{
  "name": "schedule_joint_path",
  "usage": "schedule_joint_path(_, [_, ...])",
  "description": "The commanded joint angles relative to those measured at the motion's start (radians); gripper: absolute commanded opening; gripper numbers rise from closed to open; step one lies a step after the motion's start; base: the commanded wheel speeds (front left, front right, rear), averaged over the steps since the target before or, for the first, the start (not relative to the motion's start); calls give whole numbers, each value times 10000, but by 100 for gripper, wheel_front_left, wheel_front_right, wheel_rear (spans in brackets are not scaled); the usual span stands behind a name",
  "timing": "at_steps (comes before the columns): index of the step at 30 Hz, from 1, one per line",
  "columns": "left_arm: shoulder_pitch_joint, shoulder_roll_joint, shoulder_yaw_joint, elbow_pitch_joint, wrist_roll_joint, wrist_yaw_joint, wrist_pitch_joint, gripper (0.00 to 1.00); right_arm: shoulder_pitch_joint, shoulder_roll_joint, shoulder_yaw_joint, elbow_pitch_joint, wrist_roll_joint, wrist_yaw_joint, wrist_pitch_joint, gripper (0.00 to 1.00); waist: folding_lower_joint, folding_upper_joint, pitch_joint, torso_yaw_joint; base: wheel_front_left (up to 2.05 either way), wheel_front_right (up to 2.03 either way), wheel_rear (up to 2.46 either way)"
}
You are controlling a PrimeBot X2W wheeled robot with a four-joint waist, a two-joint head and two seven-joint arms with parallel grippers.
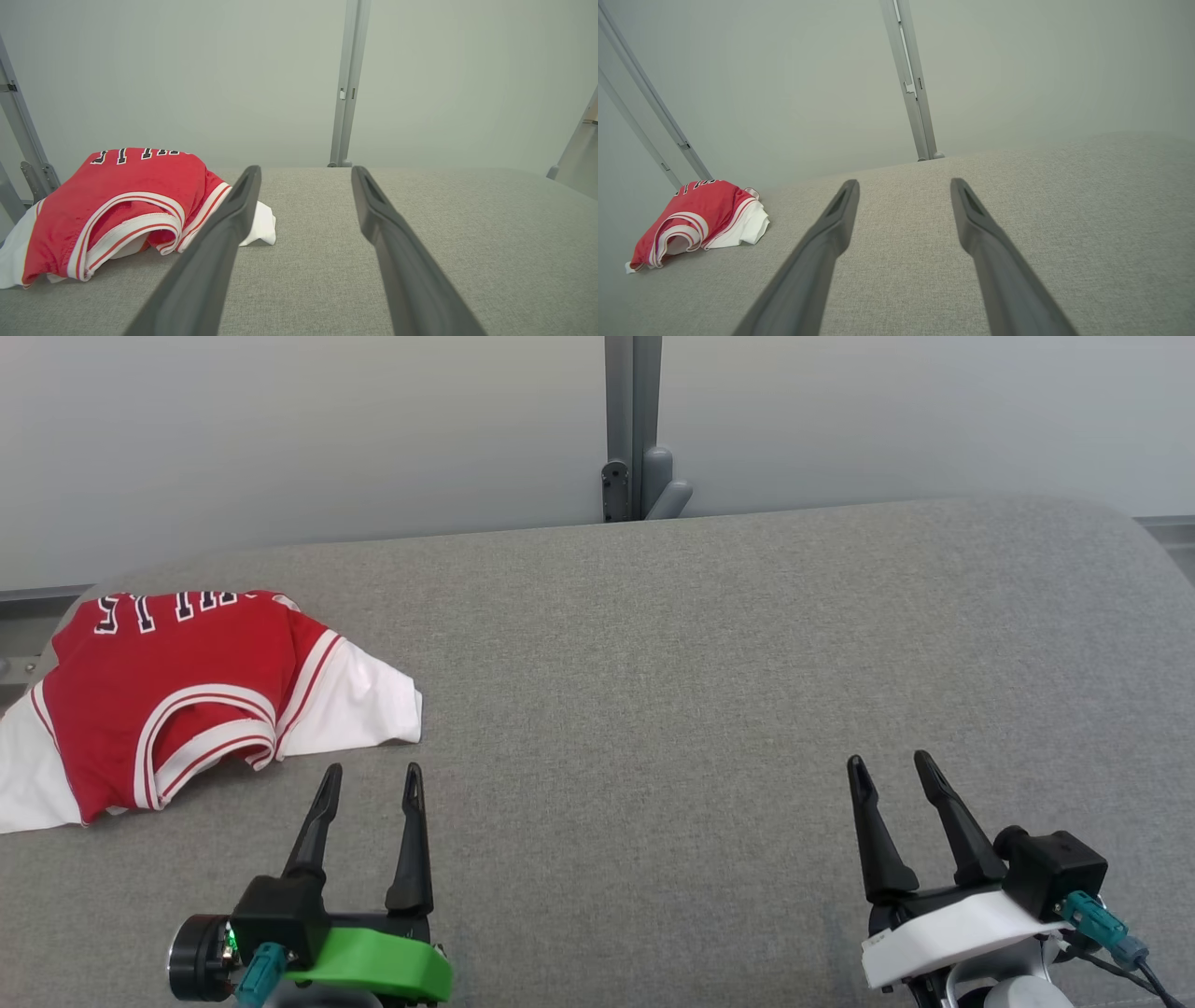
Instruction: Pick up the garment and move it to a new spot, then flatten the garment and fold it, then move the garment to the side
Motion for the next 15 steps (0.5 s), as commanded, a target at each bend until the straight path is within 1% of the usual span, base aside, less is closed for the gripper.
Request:
schedule_joint_path(1, [85, 54, -35, -101, 271, -3, -98, 100, 117, -23, -29, -116, -202, 2, -81, 100, 0, 0, 5, -3, 0, 0, 0])
schedule_joint_path(15, [215, -12, -154, -360, 1489, 108, -426, 100, 225, -35, 44, -262, -1258, 3, -318, 100, 0, 0, 24, -1, 0, 0, 0])
